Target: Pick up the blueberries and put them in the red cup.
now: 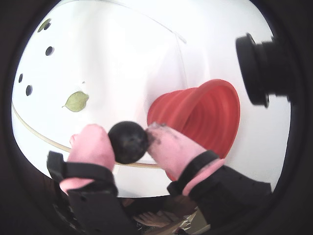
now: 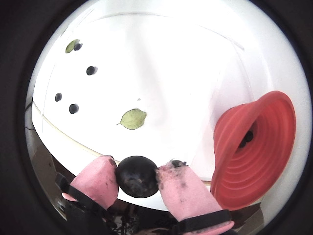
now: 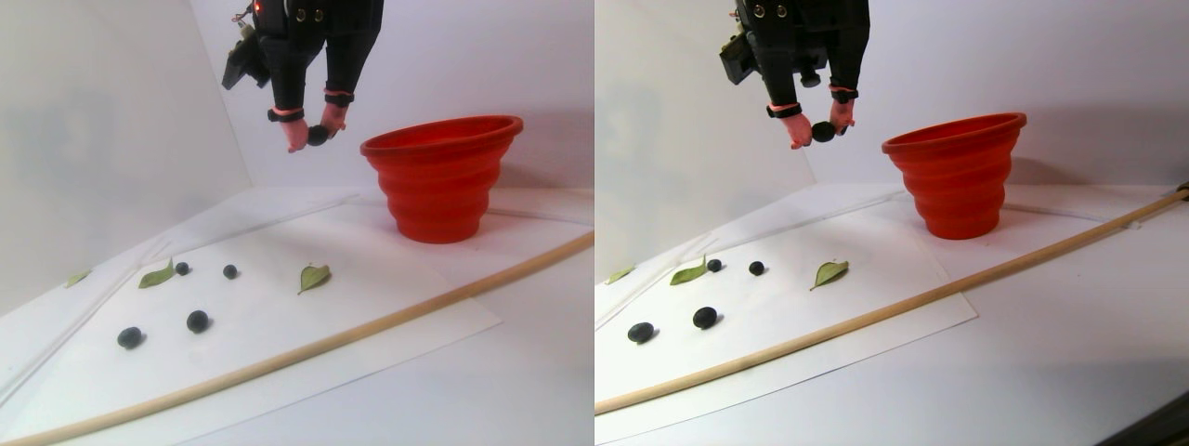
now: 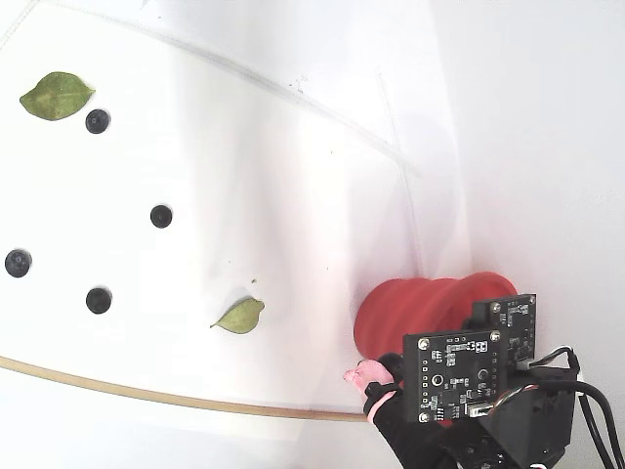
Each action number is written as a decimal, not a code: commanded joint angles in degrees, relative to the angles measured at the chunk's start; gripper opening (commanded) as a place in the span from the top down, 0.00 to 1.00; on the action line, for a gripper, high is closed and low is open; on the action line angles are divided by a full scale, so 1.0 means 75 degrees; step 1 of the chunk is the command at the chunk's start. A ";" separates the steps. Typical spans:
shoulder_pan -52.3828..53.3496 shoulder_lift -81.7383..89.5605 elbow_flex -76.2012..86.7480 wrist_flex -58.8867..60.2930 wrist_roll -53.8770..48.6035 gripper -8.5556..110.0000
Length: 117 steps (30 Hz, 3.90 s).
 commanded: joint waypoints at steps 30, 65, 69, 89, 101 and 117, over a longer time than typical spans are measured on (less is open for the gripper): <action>0.1863 0.0527 -0.1160 0.0000 0.0258 0.81; 0.0785 0.0586 -0.1078 -0.0070 0.0480 0.77; 0.0445 0.0656 -0.0984 0.0129 0.0527 0.77; -0.0855 -0.0129 -0.0715 0.0070 0.0703 0.78; -0.1500 -0.1254 -0.0551 -0.0809 0.0633 0.78; -0.2121 -0.2766 -0.0316 -0.2367 0.0574 0.78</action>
